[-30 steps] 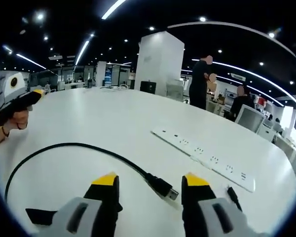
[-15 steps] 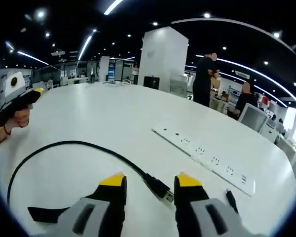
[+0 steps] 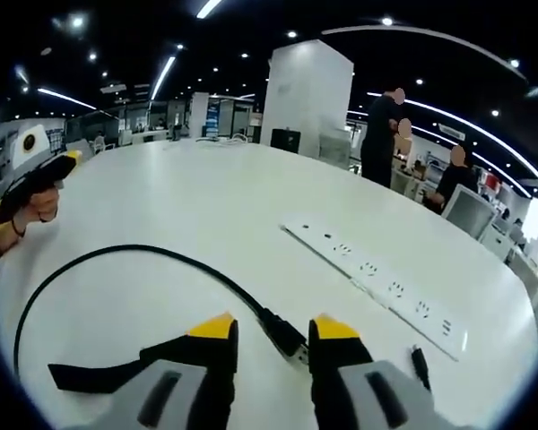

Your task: Find the charging cable on the desk, coil it up and secure with Velcro.

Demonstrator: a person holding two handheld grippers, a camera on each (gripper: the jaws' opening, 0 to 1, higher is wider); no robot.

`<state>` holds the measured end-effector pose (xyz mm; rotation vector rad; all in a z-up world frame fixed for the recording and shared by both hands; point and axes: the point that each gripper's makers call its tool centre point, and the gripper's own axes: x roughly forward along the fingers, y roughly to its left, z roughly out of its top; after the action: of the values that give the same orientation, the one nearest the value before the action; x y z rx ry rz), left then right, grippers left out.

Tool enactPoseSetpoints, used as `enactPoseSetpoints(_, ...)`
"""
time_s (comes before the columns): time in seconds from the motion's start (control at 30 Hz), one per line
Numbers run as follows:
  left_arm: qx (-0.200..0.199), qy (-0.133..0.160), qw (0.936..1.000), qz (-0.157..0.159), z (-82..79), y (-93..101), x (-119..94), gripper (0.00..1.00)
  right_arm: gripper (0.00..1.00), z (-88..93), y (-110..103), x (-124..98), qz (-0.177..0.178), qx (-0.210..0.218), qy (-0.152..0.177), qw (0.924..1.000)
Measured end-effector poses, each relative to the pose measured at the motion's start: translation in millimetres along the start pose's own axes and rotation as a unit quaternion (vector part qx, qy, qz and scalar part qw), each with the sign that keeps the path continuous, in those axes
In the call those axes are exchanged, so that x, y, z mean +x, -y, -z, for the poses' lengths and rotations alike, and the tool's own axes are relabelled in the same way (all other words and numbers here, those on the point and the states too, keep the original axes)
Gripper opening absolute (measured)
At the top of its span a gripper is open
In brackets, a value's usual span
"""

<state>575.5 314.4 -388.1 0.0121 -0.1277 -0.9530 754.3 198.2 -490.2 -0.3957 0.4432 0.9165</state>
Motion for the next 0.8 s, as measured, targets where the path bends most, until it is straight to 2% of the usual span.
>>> enactPoseSetpoints(0.8, -0.003, 0.003, 1.0, -0.001, -0.7, -0.8, 2, 0.69, 0.18, 10.5, 4, -3, 0.004, -0.022, -0.029, 0.9993)
